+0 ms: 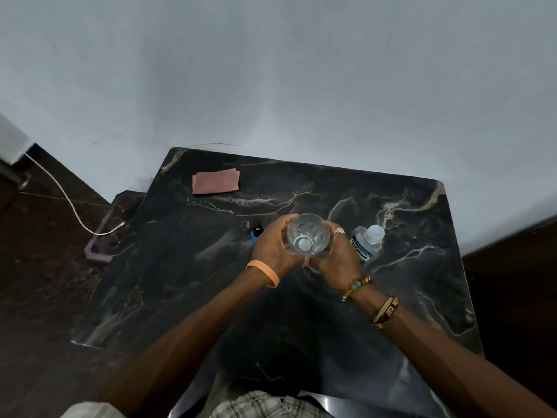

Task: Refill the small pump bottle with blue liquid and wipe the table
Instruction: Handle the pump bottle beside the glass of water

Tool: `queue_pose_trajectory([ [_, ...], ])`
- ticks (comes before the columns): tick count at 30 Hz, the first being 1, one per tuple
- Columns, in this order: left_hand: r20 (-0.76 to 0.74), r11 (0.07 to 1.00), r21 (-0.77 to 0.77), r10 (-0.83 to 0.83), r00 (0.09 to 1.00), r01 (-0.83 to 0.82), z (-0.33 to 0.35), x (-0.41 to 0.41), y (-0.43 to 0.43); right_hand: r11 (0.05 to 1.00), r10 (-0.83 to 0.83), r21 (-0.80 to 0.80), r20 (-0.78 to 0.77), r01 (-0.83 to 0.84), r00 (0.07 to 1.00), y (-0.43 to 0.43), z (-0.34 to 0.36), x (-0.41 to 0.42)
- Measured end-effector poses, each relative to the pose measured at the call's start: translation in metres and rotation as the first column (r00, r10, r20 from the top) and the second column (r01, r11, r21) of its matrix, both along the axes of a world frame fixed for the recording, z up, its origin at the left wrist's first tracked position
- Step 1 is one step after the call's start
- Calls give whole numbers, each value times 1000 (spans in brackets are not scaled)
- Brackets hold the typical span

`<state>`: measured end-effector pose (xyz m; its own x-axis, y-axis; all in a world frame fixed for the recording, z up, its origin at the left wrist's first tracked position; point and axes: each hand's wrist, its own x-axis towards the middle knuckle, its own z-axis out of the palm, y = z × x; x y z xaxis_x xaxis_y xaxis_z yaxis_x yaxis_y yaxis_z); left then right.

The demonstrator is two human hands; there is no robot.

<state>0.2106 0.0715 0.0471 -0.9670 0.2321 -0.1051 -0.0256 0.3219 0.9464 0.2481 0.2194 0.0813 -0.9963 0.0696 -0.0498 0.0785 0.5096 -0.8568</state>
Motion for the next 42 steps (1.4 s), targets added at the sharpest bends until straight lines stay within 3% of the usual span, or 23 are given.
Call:
queue_pose_trajectory([
  [9, 32, 996, -60, 61, 998, -59, -37, 24, -33, 999, 31, -18, 104, -30, 994, -31, -46, 11],
  [13, -15, 985, -158, 72, 997, -74, -37, 33, -46, 998, 66, -33, 142, -62, 988, -42, -57, 14],
  [26, 133, 991, -103, 101, 986, -87, -64, 39, -67, 993, 116, -49, 197, -108, 973, -55, -78, 15],
  [33, 190, 996, -71, 65, 980, -53, -66, 38, -74, 988, 136, 39, 211, -147, 968, -54, -86, 9],
  [36, 258, 989, -129, 102, 961, -70, -67, 33, -90, 998, 47, 23, 240, -54, 970, -43, -84, 2],
  [39, 145, 939, -307, 205, 968, -153, -65, 20, -112, 996, -80, 58, 156, 72, 985, -33, -76, -16],
  [42, 108, 915, -379, 189, 976, -135, -56, -4, -121, 996, -71, 61, 153, 62, 986, -36, -64, -42],
])
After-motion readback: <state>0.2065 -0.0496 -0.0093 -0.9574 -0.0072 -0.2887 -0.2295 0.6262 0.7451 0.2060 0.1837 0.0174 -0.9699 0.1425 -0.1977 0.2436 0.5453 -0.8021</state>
